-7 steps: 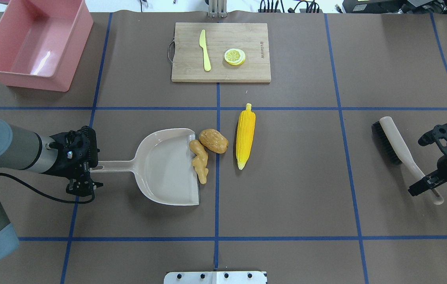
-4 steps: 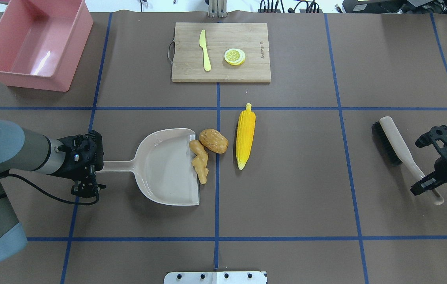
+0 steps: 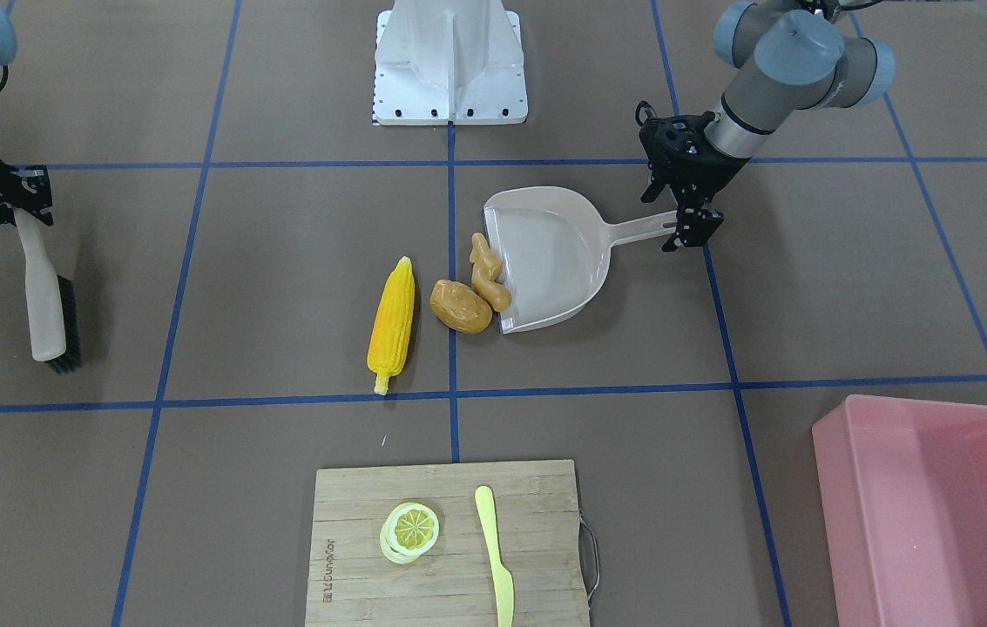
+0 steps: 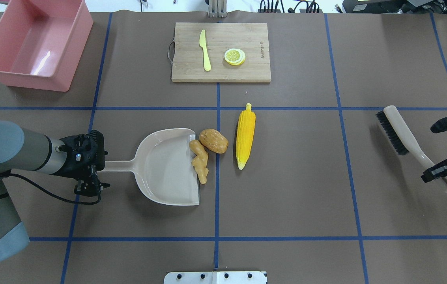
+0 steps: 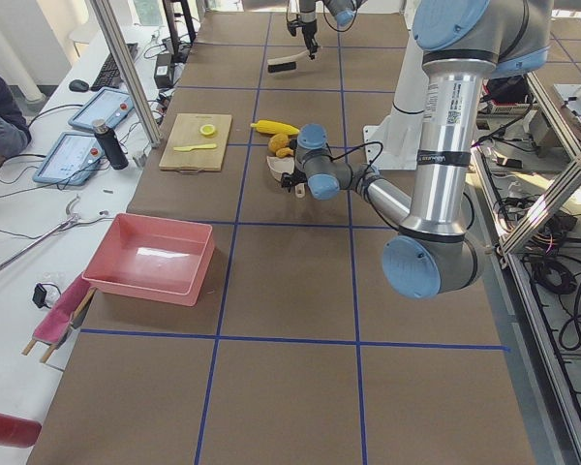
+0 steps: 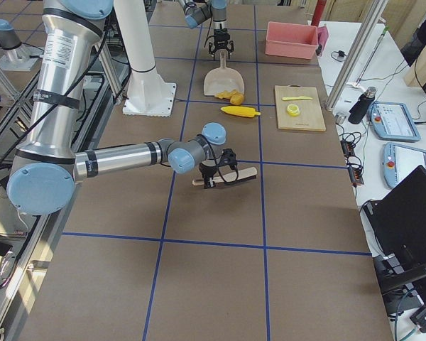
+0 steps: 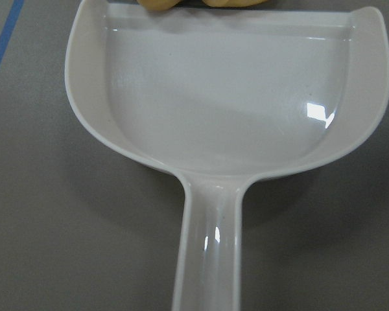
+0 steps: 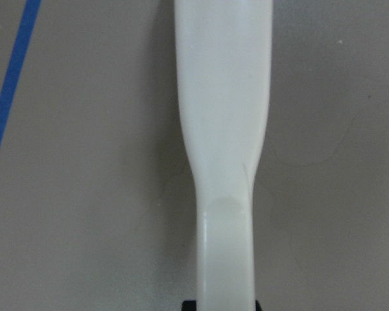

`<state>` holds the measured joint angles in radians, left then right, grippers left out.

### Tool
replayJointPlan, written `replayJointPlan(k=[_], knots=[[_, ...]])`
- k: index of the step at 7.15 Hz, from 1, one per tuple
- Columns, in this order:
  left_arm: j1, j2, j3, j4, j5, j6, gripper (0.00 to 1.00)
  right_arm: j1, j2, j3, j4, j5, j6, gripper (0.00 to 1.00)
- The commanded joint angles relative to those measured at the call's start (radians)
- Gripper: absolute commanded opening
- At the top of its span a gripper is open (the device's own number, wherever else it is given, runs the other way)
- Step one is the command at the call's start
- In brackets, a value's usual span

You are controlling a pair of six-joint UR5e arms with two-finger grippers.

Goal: Sweep and dump trash into bin
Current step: 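Grasp the white dustpan handle with left gripper while right grasps the brush, then lift the brush with the right gripper and move it toward the corn and potato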

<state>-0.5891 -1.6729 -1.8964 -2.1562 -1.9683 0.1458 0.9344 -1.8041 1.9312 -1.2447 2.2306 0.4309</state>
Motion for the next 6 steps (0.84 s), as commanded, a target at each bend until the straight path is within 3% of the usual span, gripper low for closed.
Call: replayJointPlan(k=[1,3,5,6], knots=[[0.002,0.001,-0.004,-0.011,0.003,0.001,0.93,0.052,0.079,0.08,-0.141,0.014,0.003,0.0],[0.003,0.001,0.003,-0.005,0.009,0.003,0.88,0.041,0.242,0.111,-0.337,-0.023,0.06,0.0],[0.005,-0.001,0.011,0.001,0.008,0.005,0.85,-0.143,0.421,0.1,-0.514,-0.185,0.188,0.0],[0.0,0.004,0.01,0.001,0.006,0.003,0.8,-0.195,0.507,0.092,-0.621,-0.213,0.19,0.0]])
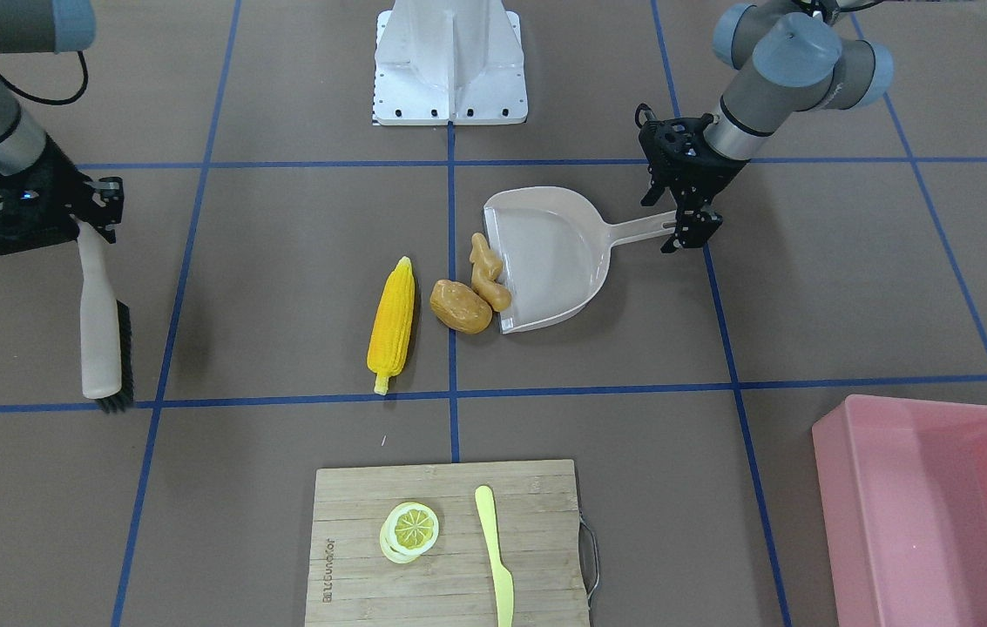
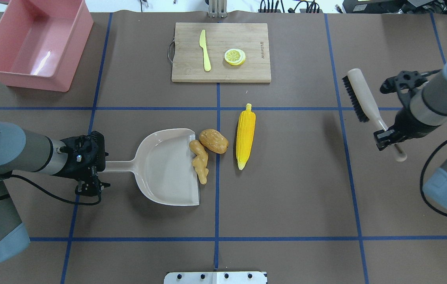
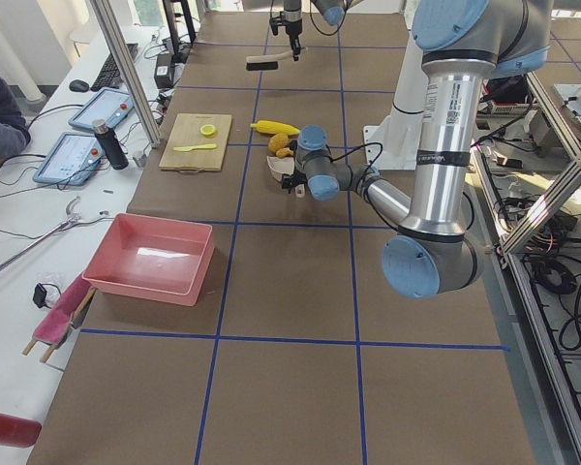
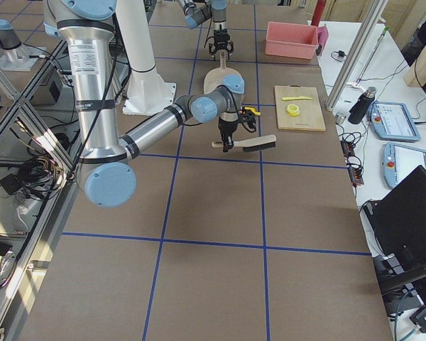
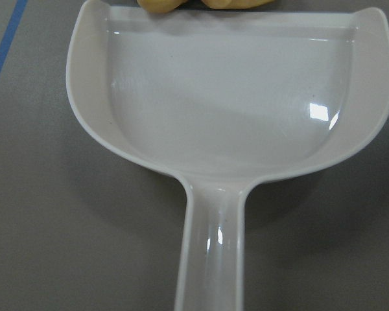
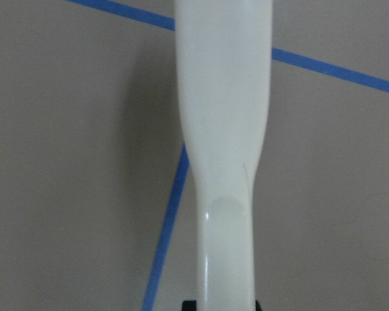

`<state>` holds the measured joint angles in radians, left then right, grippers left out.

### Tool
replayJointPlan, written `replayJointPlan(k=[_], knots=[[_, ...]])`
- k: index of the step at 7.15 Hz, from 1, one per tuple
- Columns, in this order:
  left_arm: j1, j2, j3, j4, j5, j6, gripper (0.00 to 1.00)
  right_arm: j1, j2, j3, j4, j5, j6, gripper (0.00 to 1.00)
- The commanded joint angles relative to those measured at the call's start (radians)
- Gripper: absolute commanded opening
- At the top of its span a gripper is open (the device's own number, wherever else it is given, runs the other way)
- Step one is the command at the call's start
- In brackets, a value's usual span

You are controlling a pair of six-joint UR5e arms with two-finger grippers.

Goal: Sweep and dump trash into bin
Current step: 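Lift the brush with the right gripper and move it toward the corn and potato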

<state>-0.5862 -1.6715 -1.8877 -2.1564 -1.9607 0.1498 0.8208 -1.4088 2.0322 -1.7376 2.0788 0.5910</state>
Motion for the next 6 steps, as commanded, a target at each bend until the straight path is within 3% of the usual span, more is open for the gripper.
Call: replayJointPlan(k=[1,3,4,6], knots=[[-0.003,0.006,0.002,0.003,-0.001,-0.004,0.71,-0.116,0.137,-0.009,-0.154,-0.072,0.07,0.0],[-0.01,0.007,-0.008,0.009,-0.001,-0.006,0.63,-0.146,0.19,-0.029,-0.195,-0.092,0.185,0.0],[-0.014,0.007,-0.014,0.015,-0.004,-0.018,0.52,-0.164,0.25,-0.038,-0.283,-0.094,0.225,0.0],[-0.014,0.007,-0.016,0.027,-0.004,-0.027,0.4,-0.192,0.313,-0.041,-0.364,-0.12,0.283,0.0]])
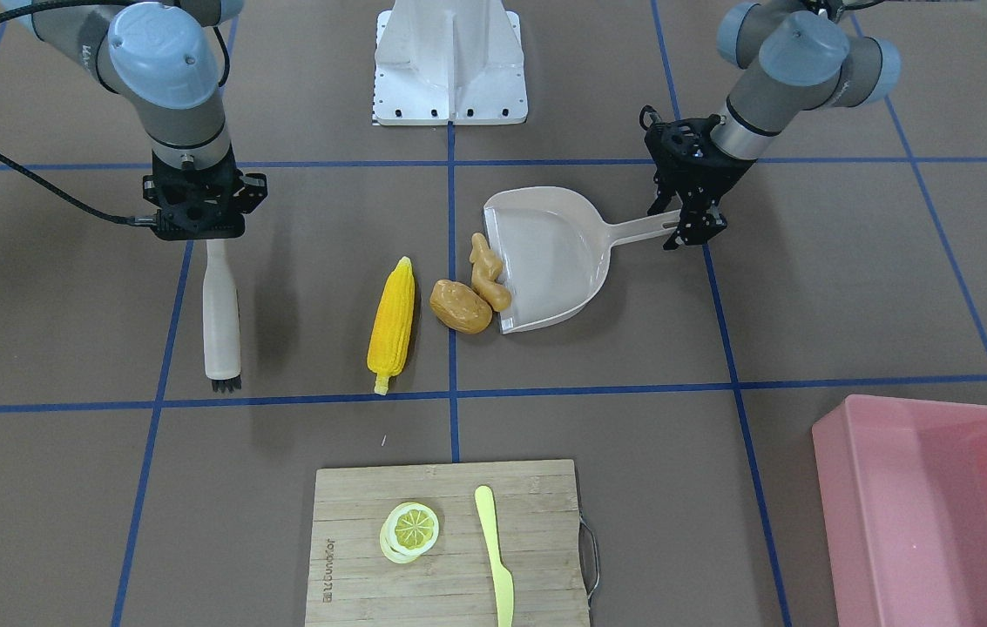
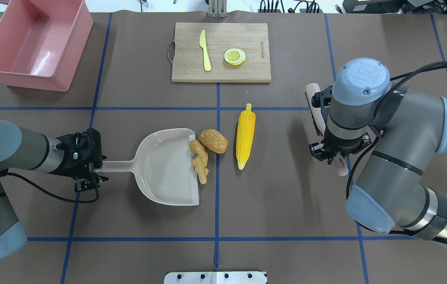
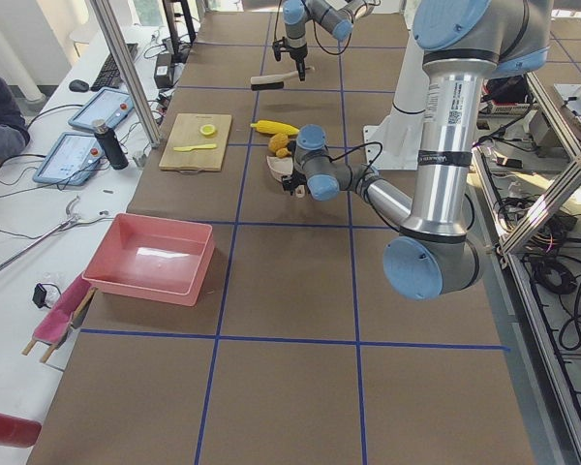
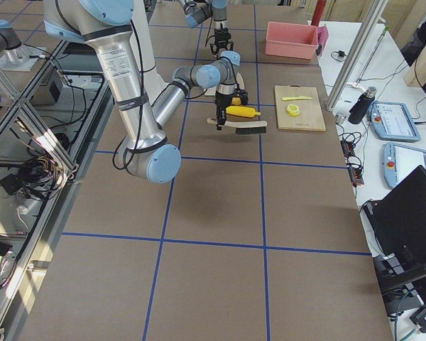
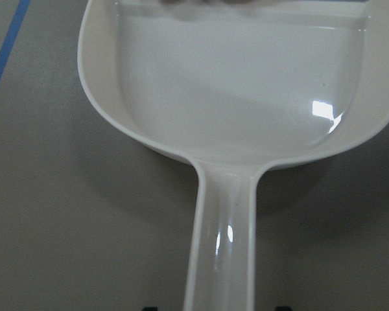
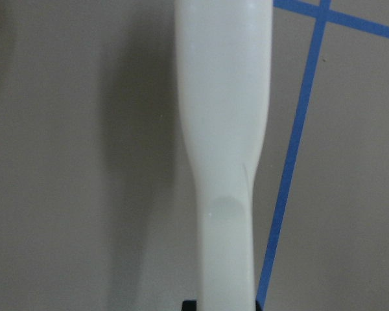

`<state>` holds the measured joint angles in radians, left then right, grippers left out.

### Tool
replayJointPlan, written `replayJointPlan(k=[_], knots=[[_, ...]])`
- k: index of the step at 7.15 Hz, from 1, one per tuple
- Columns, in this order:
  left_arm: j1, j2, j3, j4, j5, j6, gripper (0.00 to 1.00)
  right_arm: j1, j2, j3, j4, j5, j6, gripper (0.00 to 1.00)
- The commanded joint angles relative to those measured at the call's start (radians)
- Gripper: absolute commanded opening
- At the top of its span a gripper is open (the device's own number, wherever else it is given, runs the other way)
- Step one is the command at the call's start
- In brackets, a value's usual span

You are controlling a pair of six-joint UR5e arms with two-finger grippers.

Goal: Sweep and dump trash into bin
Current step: 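Lift the brush with the right gripper and move it toward the corn and potato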

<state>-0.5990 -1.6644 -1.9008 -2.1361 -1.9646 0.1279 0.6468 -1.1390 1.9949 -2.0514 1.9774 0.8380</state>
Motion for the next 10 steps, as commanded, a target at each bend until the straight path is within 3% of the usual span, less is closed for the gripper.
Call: replayJointPlan(k=[1,3,5,6,7,8,10], knots=[[-0.001,0.0,-0.004,0.007,0.003,-0.005,0.36,-0.024,0.115,-0.027,-0.128,-0.044,0.038,0.0],[-0.001,0.0,-0.004,0.007,0.003,-0.004,0.26,-0.044,0.206,-0.085,-0.194,-0.08,0.038,0.0],[-0.001,0.0,-0.003,0.005,0.003,-0.001,0.24,-0.079,0.238,-0.18,-0.187,-0.144,0.032,0.0],[-0.001,0.0,-0.004,0.004,0.0,0.004,0.39,-0.084,0.284,-0.262,-0.176,-0.158,0.032,0.0],[-0.001,0.0,-0.003,0.002,0.003,0.007,0.46,-0.09,0.303,-0.298,-0.126,-0.158,0.041,0.0],[0.001,0.0,0.002,0.001,0.003,0.009,0.6,-0.114,0.309,-0.318,-0.107,-0.16,0.046,0.0],[0.005,0.0,0.014,0.004,0.004,0.007,0.67,-0.169,0.311,-0.399,0.031,-0.16,0.082,0.0]])
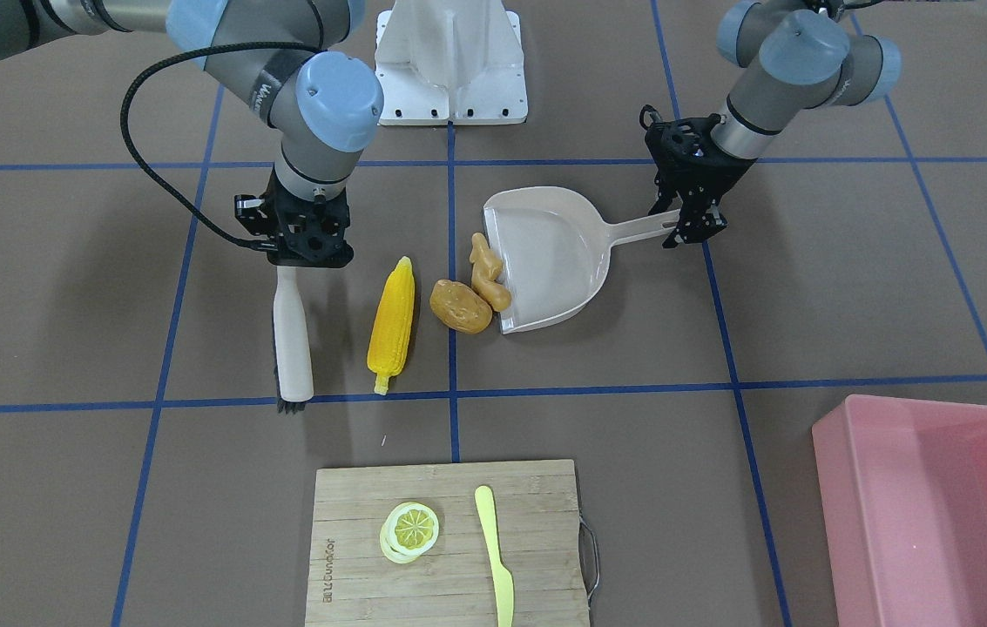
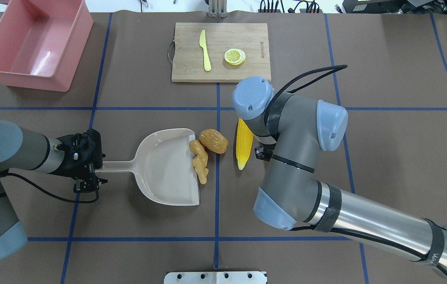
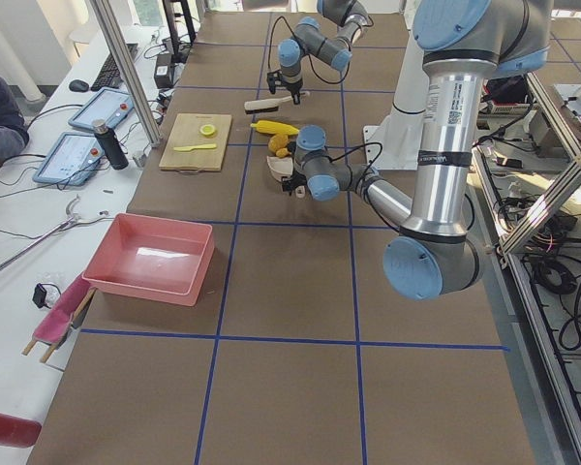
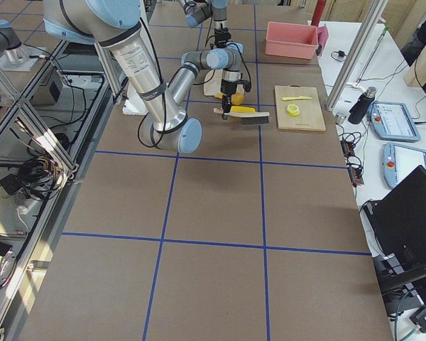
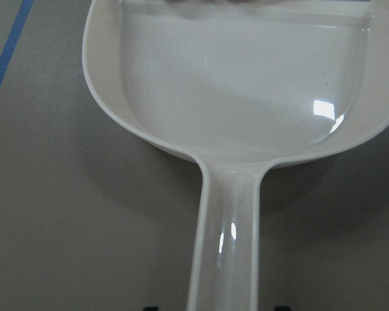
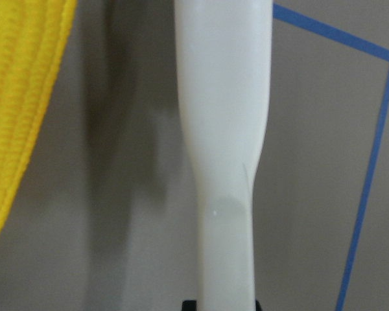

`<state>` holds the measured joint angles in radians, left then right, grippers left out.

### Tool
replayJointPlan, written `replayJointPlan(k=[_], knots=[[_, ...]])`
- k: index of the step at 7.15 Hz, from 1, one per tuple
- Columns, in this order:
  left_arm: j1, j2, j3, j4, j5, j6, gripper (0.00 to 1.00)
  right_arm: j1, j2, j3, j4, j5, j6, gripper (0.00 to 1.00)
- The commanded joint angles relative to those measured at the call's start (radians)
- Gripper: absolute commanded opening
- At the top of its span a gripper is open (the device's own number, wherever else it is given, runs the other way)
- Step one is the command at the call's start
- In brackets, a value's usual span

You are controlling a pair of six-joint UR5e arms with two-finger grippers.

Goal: Sweep and dump trash into bin
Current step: 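Sweep the potato and ginger into the dustpan with the right gripper's brush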

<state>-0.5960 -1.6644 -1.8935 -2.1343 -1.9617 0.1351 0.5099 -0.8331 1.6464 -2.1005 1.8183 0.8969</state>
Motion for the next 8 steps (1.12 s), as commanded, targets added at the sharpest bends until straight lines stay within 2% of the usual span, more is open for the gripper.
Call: replayJointPlan(k=[1,4,5,7,8], knots=[[0.005,0.0,0.01,0.004,0.0,-0.002,0.67,-0.053,0.008,-0.069,0.152,-0.001,0.069,0.0],[0.007,-0.003,0.01,0.005,-0.005,-0.008,0.63,-0.064,0.086,-0.06,0.197,0.045,0.154,0.0],[0.007,-0.005,0.013,0.005,-0.005,-0.009,0.59,-0.085,0.094,-0.057,0.25,0.067,0.195,0.0],[0.007,-0.009,0.016,0.002,-0.003,-0.011,0.59,-0.143,0.092,-0.062,0.365,0.061,0.288,0.0],[0.007,-0.009,0.02,-0.001,-0.003,-0.005,0.59,-0.146,0.094,-0.06,0.387,0.064,0.301,0.0]])
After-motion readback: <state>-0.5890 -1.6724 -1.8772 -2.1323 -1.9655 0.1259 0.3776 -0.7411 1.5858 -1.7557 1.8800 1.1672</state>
